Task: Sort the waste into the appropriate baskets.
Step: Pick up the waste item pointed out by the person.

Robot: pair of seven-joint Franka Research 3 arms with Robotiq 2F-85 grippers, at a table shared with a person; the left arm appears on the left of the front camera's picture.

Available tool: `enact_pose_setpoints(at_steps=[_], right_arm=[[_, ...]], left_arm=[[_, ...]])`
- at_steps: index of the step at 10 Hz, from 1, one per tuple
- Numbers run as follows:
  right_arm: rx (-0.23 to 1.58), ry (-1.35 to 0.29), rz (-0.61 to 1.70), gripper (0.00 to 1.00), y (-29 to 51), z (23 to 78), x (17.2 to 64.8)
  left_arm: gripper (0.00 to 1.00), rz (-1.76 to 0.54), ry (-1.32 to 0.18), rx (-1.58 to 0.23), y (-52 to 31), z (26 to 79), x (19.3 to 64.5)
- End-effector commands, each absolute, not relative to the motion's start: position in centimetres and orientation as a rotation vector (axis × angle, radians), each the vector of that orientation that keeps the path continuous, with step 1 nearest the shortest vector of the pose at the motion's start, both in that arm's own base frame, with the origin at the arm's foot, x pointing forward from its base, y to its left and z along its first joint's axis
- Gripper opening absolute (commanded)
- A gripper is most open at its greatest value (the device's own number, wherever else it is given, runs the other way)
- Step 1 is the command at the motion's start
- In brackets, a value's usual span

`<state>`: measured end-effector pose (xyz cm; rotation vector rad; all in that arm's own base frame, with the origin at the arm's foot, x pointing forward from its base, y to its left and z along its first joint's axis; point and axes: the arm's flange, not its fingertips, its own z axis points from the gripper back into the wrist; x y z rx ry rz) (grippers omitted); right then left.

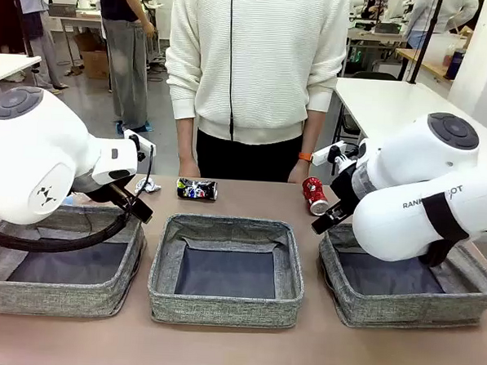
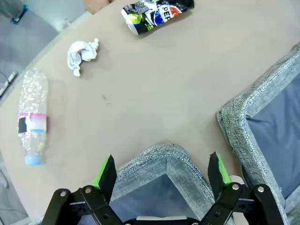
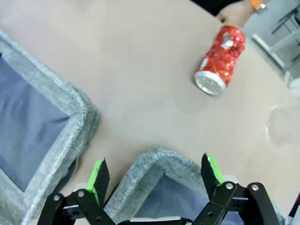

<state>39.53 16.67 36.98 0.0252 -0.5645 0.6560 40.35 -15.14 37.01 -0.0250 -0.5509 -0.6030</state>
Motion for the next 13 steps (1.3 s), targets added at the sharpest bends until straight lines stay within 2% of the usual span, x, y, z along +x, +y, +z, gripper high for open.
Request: enact_pose_setpoints(at_steps=[1,13], right_arm=[[0.025,-0.565,0.656,1.00,16.68,36.98,39.53],[0.025,-0.564,0.657,1.00,16.68,36.97,39.52]], left_arm=[[1.00,-0.603,-0.551,-0.025,-15.14,37.01,40.34],[1.00,-0.602,-0.551,-0.025,-15.13,37.01,40.35]])
